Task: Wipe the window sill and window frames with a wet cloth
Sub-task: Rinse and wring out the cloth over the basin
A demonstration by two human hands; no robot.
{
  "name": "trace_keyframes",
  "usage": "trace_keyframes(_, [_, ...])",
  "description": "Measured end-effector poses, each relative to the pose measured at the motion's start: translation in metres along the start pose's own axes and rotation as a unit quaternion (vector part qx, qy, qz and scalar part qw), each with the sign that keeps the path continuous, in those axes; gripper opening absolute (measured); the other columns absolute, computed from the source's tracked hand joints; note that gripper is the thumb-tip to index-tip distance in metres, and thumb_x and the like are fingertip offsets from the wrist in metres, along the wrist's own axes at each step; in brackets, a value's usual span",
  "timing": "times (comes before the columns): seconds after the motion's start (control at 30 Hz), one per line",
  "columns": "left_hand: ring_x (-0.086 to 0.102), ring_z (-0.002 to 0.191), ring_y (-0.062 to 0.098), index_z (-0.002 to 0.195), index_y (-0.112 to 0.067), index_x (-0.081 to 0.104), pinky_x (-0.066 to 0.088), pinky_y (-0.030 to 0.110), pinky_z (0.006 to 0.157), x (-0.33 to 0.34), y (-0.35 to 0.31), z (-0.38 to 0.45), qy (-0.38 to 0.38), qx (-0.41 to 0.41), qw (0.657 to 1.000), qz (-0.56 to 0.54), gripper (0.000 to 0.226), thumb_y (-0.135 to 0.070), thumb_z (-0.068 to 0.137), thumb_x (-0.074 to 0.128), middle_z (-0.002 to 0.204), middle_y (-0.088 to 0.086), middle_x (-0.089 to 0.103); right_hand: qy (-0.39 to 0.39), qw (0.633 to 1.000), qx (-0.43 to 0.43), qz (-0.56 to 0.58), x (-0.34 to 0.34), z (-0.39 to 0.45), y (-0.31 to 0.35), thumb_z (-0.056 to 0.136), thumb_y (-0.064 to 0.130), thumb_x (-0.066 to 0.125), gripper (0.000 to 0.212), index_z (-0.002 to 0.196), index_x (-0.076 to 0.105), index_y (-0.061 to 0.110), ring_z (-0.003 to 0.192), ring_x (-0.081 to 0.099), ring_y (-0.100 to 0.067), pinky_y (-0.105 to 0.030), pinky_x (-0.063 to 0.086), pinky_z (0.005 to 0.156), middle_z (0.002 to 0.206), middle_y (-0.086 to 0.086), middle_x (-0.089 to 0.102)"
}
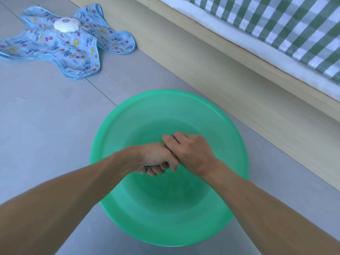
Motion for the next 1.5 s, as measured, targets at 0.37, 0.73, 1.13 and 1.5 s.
trace_keyframes(0.37, [0.065, 0.094, 0.034, 0.099, -0.019, 0.059, 0.041, 0.032, 0.066, -0.046, -0.030, -0.014, -0.362, 0.067, 0.801, 0.471, 0.021, -0.036, 0.088, 0.053, 0.099, 0.011, 0.067, 0.288, 0.944, 0.158, -0.028, 0.026, 0.027, -0.008, 0.095, 0.009, 0.044, 0.022, 0.114, 0.055, 0.007, 0.103, 0.065, -0.037, -0.038, 0.040, 0.069, 0.110, -0.014, 0.068])
trace_keyframes(0.73, [0.064, 0.069, 0.039, 0.087, -0.012, 0.056, 0.035, 0.034, 0.053, -0.061, -0.048, -0.034, -0.436, 0.168, 0.722, 0.511, 0.014, -0.021, 0.082, 0.064, 0.076, 0.014, 0.066, 0.220, 0.953, 0.206, 0.013, 0.013, 0.041, -0.017, 0.086, 0.009, 0.057, 0.025, 0.111, 0.051, 0.012, 0.096, 0.063, -0.038, -0.037, 0.033, 0.065, 0.101, -0.013, 0.067])
trace_keyframes(1.13, [0.068, 0.083, 0.033, 0.101, -0.017, 0.058, 0.037, 0.032, 0.059, -0.045, -0.036, -0.010, -0.320, 0.121, 0.731, 0.590, 0.019, -0.029, 0.086, 0.056, 0.091, 0.009, 0.068, 0.303, 0.921, 0.217, 0.114, 0.053, 0.012, -0.022, 0.077, 0.010, 0.063, 0.023, 0.098, 0.055, 0.014, 0.080, 0.065, -0.038, -0.035, 0.037, 0.056, 0.085, -0.013, 0.065])
trace_keyframes(1.5, [0.060, 0.094, 0.030, 0.117, -0.018, 0.047, 0.047, 0.039, 0.073, -0.063, -0.015, -0.015, -0.344, 0.142, 0.870, 0.324, 0.048, -0.036, 0.080, 0.072, 0.105, 0.004, 0.057, 0.274, 0.870, 0.357, 0.201, 0.051, 0.004, -0.038, 0.080, 0.014, 0.068, 0.048, 0.121, 0.044, 0.020, 0.095, 0.061, -0.033, -0.036, 0.045, 0.068, 0.108, -0.006, 0.063])
Point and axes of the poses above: each hand's wrist, its own z-axis towards the middle knuckle, its own x-axis out of the palm, y = z × x, the point moved 8 cm from there along z, towards the middle knuckle
